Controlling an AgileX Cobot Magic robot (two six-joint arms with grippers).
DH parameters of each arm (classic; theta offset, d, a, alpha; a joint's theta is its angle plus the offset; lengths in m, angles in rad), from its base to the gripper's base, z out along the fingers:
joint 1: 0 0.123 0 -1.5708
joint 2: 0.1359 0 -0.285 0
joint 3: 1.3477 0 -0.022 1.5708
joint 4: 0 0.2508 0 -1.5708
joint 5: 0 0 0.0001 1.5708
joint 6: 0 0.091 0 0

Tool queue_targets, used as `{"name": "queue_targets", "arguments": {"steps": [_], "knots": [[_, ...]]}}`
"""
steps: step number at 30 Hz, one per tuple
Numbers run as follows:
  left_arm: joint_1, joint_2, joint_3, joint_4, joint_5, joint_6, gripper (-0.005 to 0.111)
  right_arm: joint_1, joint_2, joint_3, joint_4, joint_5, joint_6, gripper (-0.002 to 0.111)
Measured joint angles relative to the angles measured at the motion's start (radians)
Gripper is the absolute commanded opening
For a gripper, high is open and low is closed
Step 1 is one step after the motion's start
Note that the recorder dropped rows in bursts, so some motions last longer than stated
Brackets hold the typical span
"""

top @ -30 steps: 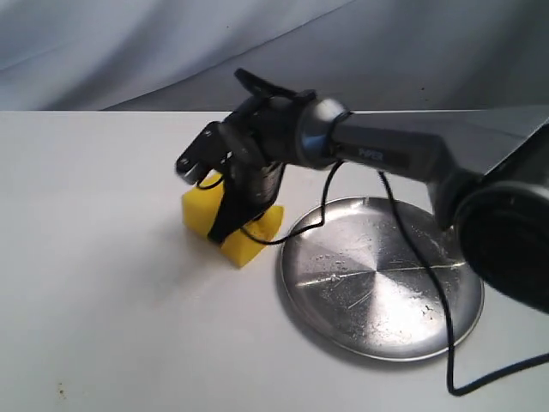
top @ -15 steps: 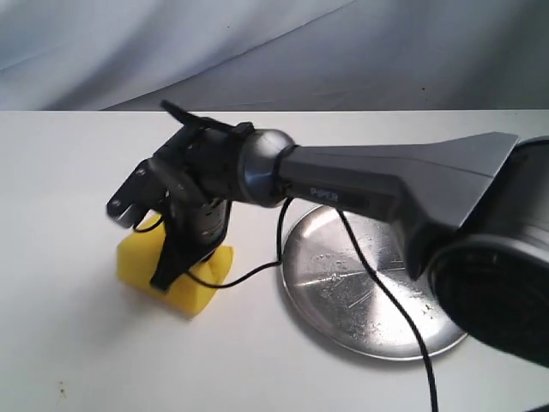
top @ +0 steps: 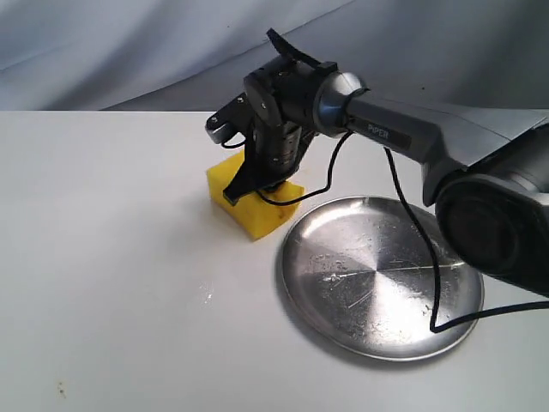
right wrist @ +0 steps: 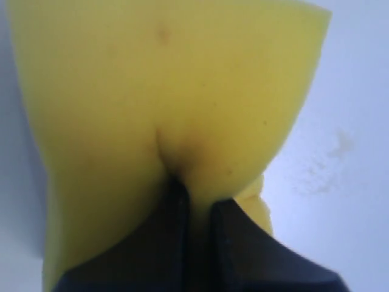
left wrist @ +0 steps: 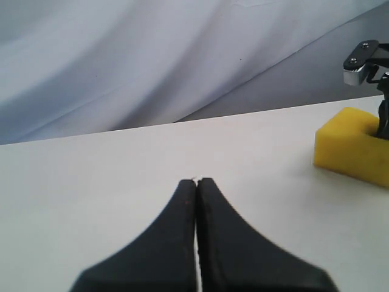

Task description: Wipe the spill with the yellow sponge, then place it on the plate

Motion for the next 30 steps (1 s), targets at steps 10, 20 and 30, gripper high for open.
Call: {"name": "queue_targets", "arguments": {"steps": [10,20,30], "knots": [[0.000,0.000,0.000,0.000,0.000,0.000,0.000,0.152,-0.022,0.038,0.118,0.090,-0.088,0.000],[0.000,0.000,0.000,0.000,0.000,0.000,0.000,0.213,-0.249,0.403,0.295,-0.018,-0.118,0.000],[0.000,0.000,0.000,0.000,0.000,0.000,0.000,0.213,-0.689,0.655,0.295,-0.154,-0.099,0.000]]}}
